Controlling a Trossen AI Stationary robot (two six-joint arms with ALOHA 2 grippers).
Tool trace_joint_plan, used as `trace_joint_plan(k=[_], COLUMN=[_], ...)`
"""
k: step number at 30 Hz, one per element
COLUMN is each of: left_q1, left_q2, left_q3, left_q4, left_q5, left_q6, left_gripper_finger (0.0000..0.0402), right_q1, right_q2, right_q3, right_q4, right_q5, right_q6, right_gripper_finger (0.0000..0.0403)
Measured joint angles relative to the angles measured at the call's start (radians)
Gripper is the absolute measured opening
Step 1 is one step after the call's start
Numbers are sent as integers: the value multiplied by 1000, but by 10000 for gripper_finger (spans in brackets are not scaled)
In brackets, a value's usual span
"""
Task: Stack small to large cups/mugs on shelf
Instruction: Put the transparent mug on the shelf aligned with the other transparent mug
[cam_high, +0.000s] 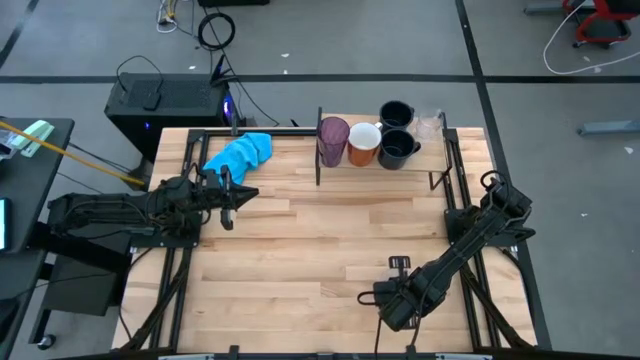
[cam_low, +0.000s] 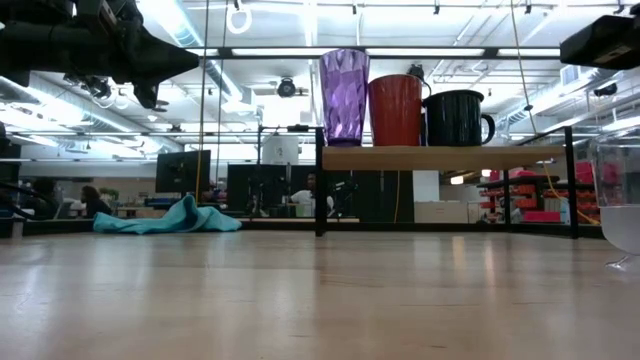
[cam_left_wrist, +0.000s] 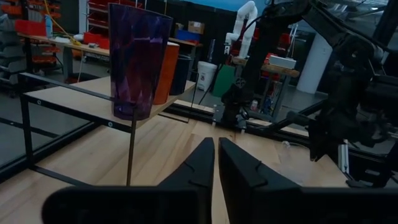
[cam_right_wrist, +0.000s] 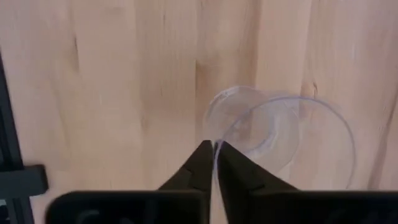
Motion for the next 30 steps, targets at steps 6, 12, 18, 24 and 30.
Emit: trace_joint_plan(k=[6,12,18,24,30], left_q1=[0,0,0,0,0], left_q2=[0,0,0,0,0], left_q3=[0,0,0,0,0], left_q4=[1,1,2,2,2], left_q5=[0,0,0,0,0], left_q6=[-26,-26,-26,-25,-24], left_gripper_finger=[31,39,32,29,38], right_q1=[-15,-65,-170,-282,-429], right_q2=[-15,-155,-329,-492,-622], right_q3=[0,0,0,0,0], right_q4=[-89,-190,-341,-387,-466], right_q5=[-1,0,24,42,70], right_q6=[-7,-6,16,-83,-117], right_gripper_finger=[15,7,9,6,4])
